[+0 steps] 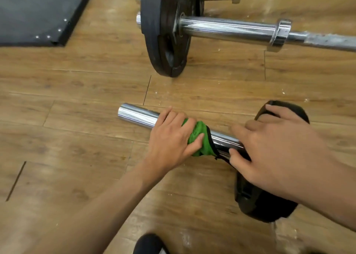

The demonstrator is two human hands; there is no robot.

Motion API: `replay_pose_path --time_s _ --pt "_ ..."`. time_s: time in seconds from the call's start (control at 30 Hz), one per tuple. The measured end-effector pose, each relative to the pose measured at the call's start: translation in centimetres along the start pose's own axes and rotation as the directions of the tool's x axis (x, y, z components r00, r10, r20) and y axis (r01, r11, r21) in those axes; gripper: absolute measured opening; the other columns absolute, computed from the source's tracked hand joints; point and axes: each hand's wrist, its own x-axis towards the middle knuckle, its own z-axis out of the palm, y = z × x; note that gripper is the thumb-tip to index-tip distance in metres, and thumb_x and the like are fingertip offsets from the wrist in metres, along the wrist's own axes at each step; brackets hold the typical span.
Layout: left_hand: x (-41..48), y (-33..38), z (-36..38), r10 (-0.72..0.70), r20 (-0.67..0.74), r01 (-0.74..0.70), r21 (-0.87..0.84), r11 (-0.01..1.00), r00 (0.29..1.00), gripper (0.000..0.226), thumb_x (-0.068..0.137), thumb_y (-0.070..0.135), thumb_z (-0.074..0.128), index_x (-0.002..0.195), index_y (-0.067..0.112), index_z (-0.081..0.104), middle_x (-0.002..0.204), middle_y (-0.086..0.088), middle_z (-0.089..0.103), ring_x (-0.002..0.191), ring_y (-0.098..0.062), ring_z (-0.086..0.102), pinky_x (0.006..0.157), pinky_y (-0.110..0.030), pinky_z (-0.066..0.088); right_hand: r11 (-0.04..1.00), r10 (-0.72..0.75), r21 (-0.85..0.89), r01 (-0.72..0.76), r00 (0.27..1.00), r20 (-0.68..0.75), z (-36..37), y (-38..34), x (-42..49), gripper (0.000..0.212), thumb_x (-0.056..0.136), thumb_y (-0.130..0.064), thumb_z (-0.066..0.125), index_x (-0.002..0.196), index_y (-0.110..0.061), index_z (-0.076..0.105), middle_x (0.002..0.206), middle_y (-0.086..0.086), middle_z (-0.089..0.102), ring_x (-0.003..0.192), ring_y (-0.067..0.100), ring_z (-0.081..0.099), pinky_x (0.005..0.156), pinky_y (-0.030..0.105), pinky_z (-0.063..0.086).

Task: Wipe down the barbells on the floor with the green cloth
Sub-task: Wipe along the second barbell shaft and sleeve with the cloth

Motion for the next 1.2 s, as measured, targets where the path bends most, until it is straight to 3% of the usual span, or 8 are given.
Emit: replay_pose_path --time_s 0.17,0.3,0.4,0.53,0.63,0.87,1.0,1.2 --pt "-0.6 -8.6 -2.2 -0.263 0.033 0.26 0.076 0.963 0.964 0.045 0.098 0.048 0.043 0.095 0.011 0.069 0.094 -0.008 0.068 0.094 -0.032 0.059 0.104 -0.05 0.042 0.998 -0.019 -0.064 0.024 0.997 0.075 1.0 -1.0 -0.5 0.067 0.086 -0.054 0.026 0.103 -0.013 0.076 0.081 0.014 0.072 0.086 0.036 0.068 0.108 0.063 0.036" --pt "-1.5 -9.9 -2.5 -0.381 -0.001 0.381 0.039 0.924 0.925 0.041 0.096 0.043 0.044 0.09 0.01 0.067 0.09 -0.007 0.065 0.091 -0.031 0.055 0.097 -0.047 0.042 0.995 -0.102 0.015 0.102 0.995 0.01 1.9 -1.9 -1.6 0.062 0.082 -0.048 0.034 0.098 -0.008 0.079 0.075 0.019 0.07 0.073 0.04 0.068 0.097 0.068 0.042" --pt "-2.5 -8.8 -2.4 -0.355 -0.027 0.356 0.021 0.934 0.934 0.037 0.097 0.039 0.046 0.087 0.009 0.066 0.088 -0.004 0.063 0.09 -0.028 0.054 0.103 -0.045 0.04 0.955 -0.258 0.149 0.255 0.966 0.003 0.8 -1.3 -1.3 0.057 0.085 -0.052 0.026 0.105 -0.028 0.074 0.094 0.0 0.072 0.085 0.03 0.068 0.083 0.052 0.054" --pt "-3.0 -6.4 -2.3 -0.293 0.025 0.294 -0.038 0.955 0.956 0.038 0.099 0.039 0.046 0.086 0.008 0.065 0.087 -0.006 0.063 0.089 -0.03 0.055 0.096 -0.048 0.045 0.915 -0.397 0.031 0.403 0.91 -0.122 -0.1 2.3 1.4 0.037 0.083 -0.044 0.039 0.083 -0.029 0.073 0.089 -0.006 0.071 0.095 0.025 0.071 0.116 0.05 0.032" --pt "-3.3 -2.6 -1.9 -0.22 0.057 0.224 -0.087 0.971 0.974 0.037 0.1 0.039 0.047 0.088 0.01 0.066 0.086 -0.005 0.062 0.087 -0.028 0.056 0.109 -0.047 0.041 0.917 -0.371 0.114 0.383 0.922 -0.11 0.3 3.6 1.2 0.036 0.083 -0.048 0.041 0.089 -0.029 0.072 0.088 -0.009 0.069 0.091 0.023 0.071 0.117 0.049 0.031" --pt "-4.8 5.9 -1.7 -0.082 0.095 0.095 -0.143 0.985 0.992 0.032 0.097 0.038 0.052 0.097 0.01 0.068 0.094 -0.007 0.064 0.094 -0.026 0.054 0.115 -0.043 0.037 0.89 -0.404 0.176 0.42 0.907 -0.121 1.2 -0.3 -3.3 0.032 0.079 -0.042 0.046 0.09 -0.027 0.072 0.08 -0.006 0.066 0.076 0.025 0.065 0.102 0.046 0.041" --pt "-7.5 5.8 -2.5 -0.02 0.107 0.033 -0.114 0.993 0.994 0.036 0.099 0.04 0.052 0.108 0.01 0.068 0.103 -0.007 0.064 0.099 -0.027 0.055 0.116 -0.042 0.035 0.855 -0.496 0.107 0.508 0.86 -0.124 2.2 -2.5 -5.4 0.041 0.07 -0.042 0.048 0.092 -0.02 0.075 0.077 0.002 0.067 0.067 0.03 0.064 0.08 0.051 0.055" --pt "-10.5 3.7 -3.4 0.047 0.167 -0.042 -0.034 0.999 0.985 0.046 0.1 0.048 0.048 0.11 0.009 0.071 0.101 -0.008 0.066 0.097 -0.029 0.061 0.117 -0.046 0.038 0.83 -0.541 0.066 0.554 0.828 -0.147 2.9 -3.1 -6.5 0.043 0.075 -0.054 0.049 0.08 -0.021 0.076 0.073 0.006 0.069 0.073 0.032 0.068 0.106 0.056 0.032"
